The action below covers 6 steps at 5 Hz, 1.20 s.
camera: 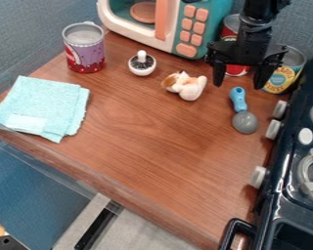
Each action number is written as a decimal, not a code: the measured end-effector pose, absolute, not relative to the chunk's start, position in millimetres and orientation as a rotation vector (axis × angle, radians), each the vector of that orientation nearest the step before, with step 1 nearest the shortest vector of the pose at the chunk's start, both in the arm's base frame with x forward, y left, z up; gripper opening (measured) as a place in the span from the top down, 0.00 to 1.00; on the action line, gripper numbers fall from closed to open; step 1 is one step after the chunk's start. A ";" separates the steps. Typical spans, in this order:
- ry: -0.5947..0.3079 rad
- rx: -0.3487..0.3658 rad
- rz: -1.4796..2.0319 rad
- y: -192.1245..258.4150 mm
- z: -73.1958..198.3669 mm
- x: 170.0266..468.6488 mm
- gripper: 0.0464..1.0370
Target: Move the toy dog to the bottom right of the table
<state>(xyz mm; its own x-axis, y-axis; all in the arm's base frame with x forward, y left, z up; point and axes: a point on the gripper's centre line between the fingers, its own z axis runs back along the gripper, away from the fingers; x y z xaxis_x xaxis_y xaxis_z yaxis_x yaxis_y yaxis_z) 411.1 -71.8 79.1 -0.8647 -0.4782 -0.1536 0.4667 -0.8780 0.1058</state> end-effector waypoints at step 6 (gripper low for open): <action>-0.001 0.288 -2.212 3.6 93.2 385.6 0.04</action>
